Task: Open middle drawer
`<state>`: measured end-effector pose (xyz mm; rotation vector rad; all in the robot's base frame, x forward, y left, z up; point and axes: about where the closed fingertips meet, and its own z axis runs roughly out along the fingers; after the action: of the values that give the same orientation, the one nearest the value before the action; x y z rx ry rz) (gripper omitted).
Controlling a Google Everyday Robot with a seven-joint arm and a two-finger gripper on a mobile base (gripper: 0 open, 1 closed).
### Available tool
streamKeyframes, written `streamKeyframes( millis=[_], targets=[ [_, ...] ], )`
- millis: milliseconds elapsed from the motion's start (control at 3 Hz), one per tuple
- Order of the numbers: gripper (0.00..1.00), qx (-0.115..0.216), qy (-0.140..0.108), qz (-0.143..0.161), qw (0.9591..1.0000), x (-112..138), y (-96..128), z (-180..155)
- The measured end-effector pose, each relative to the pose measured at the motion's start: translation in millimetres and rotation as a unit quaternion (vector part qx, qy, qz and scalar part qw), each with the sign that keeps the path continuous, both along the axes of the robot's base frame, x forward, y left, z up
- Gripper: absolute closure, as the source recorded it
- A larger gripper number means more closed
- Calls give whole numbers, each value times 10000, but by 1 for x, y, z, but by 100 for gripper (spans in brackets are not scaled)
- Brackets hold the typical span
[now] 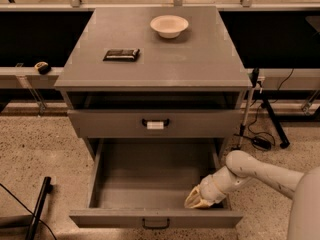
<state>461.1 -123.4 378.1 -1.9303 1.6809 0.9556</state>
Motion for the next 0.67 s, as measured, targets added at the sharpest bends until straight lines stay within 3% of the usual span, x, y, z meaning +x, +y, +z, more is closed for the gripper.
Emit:
streamKeyframes(
  millis=[333, 667],
  targets=[
    [100, 104, -31, 79, 9999, -5, 3, 7],
    [100, 264, -424, 138, 9987, -20, 0, 41]
  ],
)
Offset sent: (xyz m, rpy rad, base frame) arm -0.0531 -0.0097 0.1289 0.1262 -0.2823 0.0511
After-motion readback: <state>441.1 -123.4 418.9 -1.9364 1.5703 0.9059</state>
